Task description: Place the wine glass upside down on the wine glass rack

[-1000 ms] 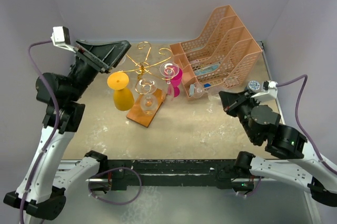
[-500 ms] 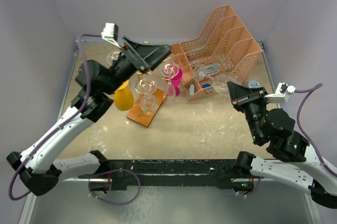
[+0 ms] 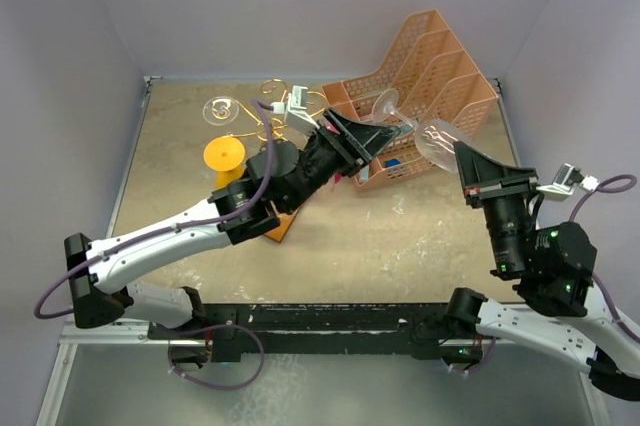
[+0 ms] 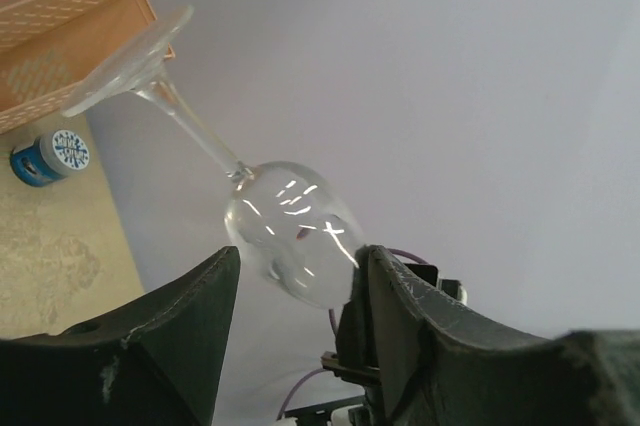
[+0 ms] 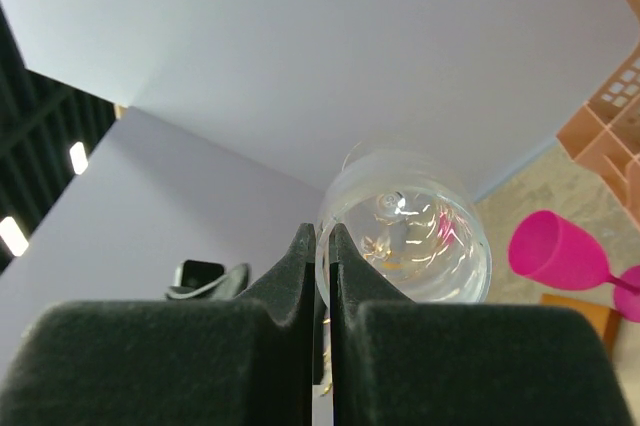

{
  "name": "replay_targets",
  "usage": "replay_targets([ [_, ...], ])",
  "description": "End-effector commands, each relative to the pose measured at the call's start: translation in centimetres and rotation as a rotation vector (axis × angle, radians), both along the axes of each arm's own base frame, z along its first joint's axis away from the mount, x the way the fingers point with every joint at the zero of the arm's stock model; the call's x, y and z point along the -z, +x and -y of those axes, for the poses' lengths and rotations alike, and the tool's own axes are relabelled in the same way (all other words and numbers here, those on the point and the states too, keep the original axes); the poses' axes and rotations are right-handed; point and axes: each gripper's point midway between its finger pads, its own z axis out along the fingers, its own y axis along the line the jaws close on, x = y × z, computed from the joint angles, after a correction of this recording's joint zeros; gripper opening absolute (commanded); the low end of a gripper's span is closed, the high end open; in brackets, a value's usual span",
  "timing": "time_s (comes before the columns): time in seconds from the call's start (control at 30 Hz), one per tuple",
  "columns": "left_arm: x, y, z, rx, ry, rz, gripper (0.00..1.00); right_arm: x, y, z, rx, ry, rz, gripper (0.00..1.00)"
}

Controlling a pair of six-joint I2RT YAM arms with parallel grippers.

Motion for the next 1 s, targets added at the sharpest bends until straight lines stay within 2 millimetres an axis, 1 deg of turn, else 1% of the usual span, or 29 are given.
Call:
replay_targets([
  [0.0,-3.2,1.1,-0.6,-0.117,-0.075,0.031,0.52,-4.3,-1.4,0.9,-0.044,0.143,0.128,0.00],
  [0.2,-3.9,1.9,-0.4,-0.154,-0.126,0.025,0.53,-5.7,-2.3,0.4,-0.111,0.170,0.186,0.00],
  [0.23,-4.1,1.9,-0.5,-0.159,-0.133,0.024,0.54,-5.0,-2.2,-0.2,-0.122,0.156,0.182,0.00],
  [0.5,-4.6,3.3,-1.5,-0.251,-0.188,0.001,0.55,-5.7,-3.1,-1.1,-0.197,0.184,0.227,0.00],
  [0.6,-4.5,3.7,-1.6,-0.275,-0.187,-0.010,0.53,-6.0,-3.4,-1.3,-0.224,0.194,0.242,0.00],
  [0.77,-4.1,4.2,-2.1,-0.313,-0.187,-0.029,0.50,-6.2,-3.9,-1.1,-0.241,0.210,0.254,0.00],
  [0.87,-4.5,4.2,-1.9,-0.313,-0.206,-0.025,0.46,-6.1,-4.0,-1.3,-0.253,0.208,0.251,0.00],
  [0.93,-4.7,4.3,-1.7,-0.310,-0.216,-0.024,0.41,-6.0,-4.0,-1.5,-0.266,0.206,0.250,0.00],
  [0.97,-4.7,4.4,-1.6,-0.310,-0.217,-0.023,0.37,-5.9,-4.1,-1.6,-0.274,0.206,0.250,0.00],
])
